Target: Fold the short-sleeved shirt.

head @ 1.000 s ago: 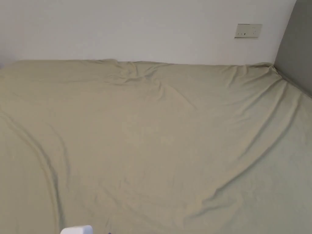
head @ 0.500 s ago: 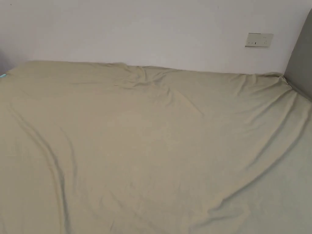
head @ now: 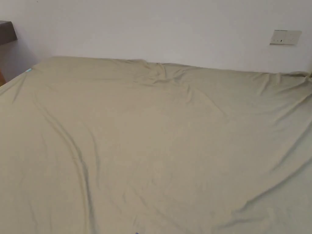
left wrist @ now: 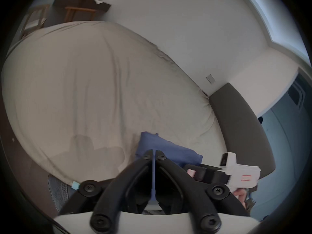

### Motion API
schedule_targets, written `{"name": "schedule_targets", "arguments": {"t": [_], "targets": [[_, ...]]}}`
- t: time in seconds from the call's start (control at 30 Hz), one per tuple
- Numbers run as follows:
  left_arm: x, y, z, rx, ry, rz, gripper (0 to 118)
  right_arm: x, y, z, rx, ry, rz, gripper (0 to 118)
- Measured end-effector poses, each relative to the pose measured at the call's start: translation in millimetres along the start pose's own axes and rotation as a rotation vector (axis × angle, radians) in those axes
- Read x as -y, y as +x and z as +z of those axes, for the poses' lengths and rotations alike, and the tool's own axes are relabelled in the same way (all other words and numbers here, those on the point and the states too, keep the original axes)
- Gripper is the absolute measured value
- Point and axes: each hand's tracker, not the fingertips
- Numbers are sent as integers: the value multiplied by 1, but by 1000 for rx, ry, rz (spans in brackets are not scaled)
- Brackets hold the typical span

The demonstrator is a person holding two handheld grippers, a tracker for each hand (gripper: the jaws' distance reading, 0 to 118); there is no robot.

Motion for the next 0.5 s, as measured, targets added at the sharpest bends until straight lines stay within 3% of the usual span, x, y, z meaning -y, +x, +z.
{"name": "schedule_targets", "arguments": {"t": [0.07,0.13,0.17,0.3,0.43,0.47,0.5], "targets": [[0,-9,-3,18,-16,45,25,0,6,-18,141,-39,17,1],[-2,-16,-10,42,-27,62,65,2,14,-28,102,-34,-18,2],[-3,-17,-19,48,-51,55,79,2,14,-24,79,-13,-50,2],[1,-17,-65,50,-170,-36,96,1,13,-21,89,-25,-34,2],[19,-9,-119,12,-363,-132,93,3,16,-20,75,-16,-47,2],[28,-6,-124,25,-367,-162,93,3,18,-20,69,-15,-54,2],[29,4,-117,107,-217,-253,86,4,20,-20,60,-16,-62,2]]}}
